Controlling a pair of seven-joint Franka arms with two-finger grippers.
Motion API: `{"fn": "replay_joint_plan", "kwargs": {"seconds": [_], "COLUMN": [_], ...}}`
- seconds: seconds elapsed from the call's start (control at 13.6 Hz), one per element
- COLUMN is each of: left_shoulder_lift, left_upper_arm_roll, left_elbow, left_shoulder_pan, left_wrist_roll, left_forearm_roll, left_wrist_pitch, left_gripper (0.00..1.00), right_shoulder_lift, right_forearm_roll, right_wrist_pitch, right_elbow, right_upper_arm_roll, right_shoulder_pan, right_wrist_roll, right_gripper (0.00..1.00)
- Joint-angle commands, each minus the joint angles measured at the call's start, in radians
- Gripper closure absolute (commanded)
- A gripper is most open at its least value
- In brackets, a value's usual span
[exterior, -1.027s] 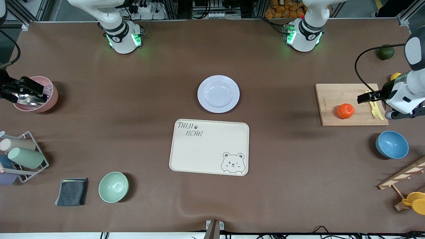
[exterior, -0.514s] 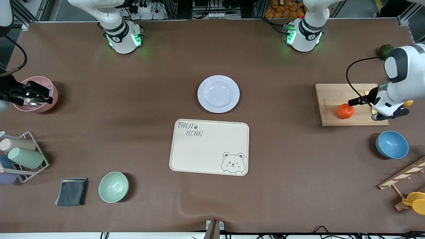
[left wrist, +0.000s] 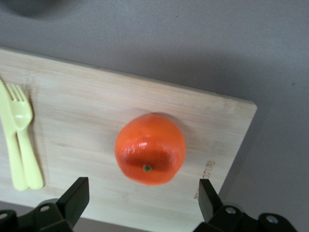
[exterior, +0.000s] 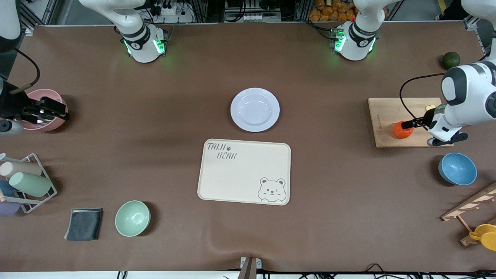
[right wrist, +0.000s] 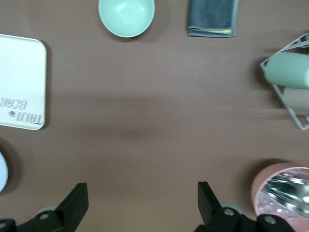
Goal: Place orange and plate with both arms
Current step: 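Lower the left gripper over the orange and close on it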
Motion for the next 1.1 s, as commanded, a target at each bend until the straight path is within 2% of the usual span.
{"fn": "replay_joint_plan", "kwargs": {"seconds": [0.0,0.22,0.44,1.03], "left_shoulder_lift": [0.056,0.075,0.095,0.128], "left_upper_arm_roll": [-0.011,-0.011,-0.011,-0.01], "left_elbow": [0.003,0.003,0.004,0.004], "left_shoulder_pan": [0.026,0.027,0.027,0.039], "left_wrist_roll": [0.006,0.007,0.007,0.007], "left_forearm_roll": [0.02,0.02,0.02,0.02], "left_wrist_pitch": [0.058,0.073,0.078,0.084], "left_gripper": [0.0,0.0,0.0,0.0], "right_shoulder_lift": [0.022,0.029,0.083,0.106], "right_forearm_roll": [0.098,0.158,0.222,0.249], "right_wrist_pitch": [-0.024,-0.055,-0.058,-0.075], "right_elbow": [0.003,0.003,0.001,-0.011], "right_upper_arm_roll": [0.004,0.004,0.006,0.007], "right_shoulder_pan": [-0.033,-0.044,-0.018,-0.016], "right_wrist_roll": [-0.004,0.001,0.016,0.047], "right_gripper": [0.0,0.0,0.0,0.0]}}
